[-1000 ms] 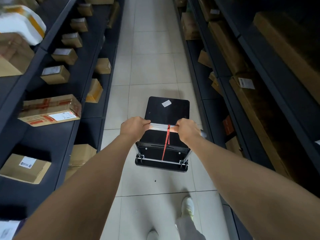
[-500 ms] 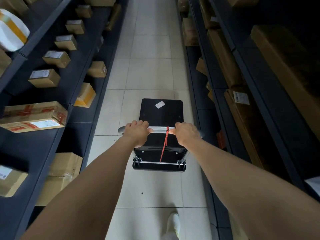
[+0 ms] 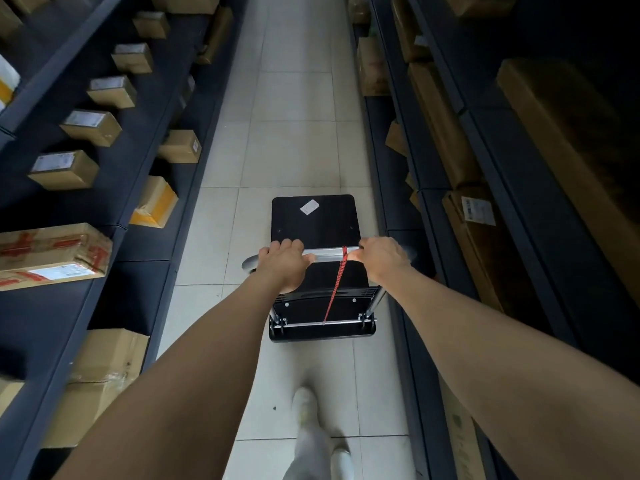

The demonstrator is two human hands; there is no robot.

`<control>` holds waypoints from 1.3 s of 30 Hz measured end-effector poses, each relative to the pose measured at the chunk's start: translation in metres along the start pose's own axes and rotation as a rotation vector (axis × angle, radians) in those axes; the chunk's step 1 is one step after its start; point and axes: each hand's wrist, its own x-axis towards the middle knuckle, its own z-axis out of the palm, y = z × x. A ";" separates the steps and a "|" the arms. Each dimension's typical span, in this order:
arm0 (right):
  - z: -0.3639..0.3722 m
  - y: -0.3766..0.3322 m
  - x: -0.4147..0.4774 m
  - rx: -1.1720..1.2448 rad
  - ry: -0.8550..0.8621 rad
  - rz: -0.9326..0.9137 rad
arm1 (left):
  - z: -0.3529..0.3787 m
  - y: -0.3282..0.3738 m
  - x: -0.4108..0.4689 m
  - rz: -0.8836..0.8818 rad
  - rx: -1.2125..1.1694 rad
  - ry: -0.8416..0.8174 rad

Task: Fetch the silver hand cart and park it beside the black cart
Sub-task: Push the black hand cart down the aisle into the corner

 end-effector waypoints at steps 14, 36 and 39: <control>-0.042 -0.020 0.077 0.089 0.015 0.090 | -0.045 -0.022 0.086 0.017 0.026 -0.049; -0.113 -0.029 0.215 0.139 -0.017 0.057 | -0.115 -0.039 0.222 -0.041 0.053 -0.085; -0.124 -0.017 0.237 0.102 -0.009 0.040 | -0.124 -0.028 0.242 -0.046 0.047 -0.091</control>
